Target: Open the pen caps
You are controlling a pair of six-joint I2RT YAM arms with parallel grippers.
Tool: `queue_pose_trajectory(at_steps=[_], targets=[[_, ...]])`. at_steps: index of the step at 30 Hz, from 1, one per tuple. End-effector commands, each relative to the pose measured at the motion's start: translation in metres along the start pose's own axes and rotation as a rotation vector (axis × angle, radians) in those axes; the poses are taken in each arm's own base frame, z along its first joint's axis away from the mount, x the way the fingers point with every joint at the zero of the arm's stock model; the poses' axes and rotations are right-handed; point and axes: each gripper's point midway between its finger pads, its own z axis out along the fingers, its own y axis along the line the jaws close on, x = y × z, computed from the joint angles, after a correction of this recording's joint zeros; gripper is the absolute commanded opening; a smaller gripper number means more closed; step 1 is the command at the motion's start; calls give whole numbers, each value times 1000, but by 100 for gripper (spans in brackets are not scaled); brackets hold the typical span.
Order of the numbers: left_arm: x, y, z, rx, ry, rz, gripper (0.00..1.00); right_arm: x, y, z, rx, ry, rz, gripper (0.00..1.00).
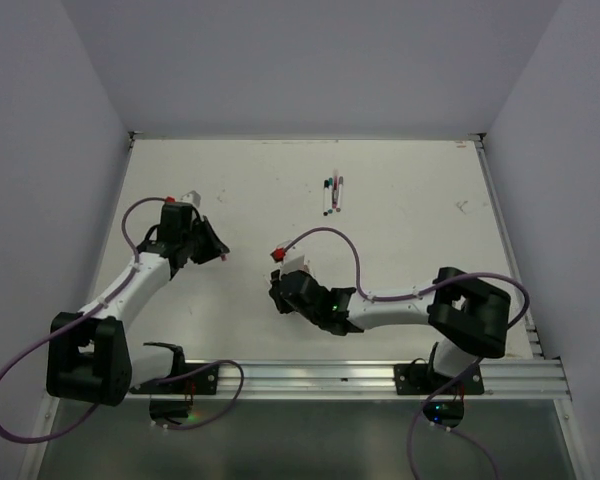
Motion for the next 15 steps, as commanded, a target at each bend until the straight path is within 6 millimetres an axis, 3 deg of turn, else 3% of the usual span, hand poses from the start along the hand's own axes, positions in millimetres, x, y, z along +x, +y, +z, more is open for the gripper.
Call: queue_pose_trajectory(at_steps=[1, 2, 9, 15], targets=[[28, -3, -2, 39, 88, 86, 0, -19, 5, 12, 97, -94, 75, 0], [32, -3, -1, 35, 95, 92, 0, -24, 7, 14, 113, -111, 93, 0], [71, -13, 22, 32, 200, 126, 0, 5, -5, 39, 201, -74, 93, 3], [95, -16, 38, 41, 269, 129, 0, 19, -14, 46, 254, -48, 103, 9]])
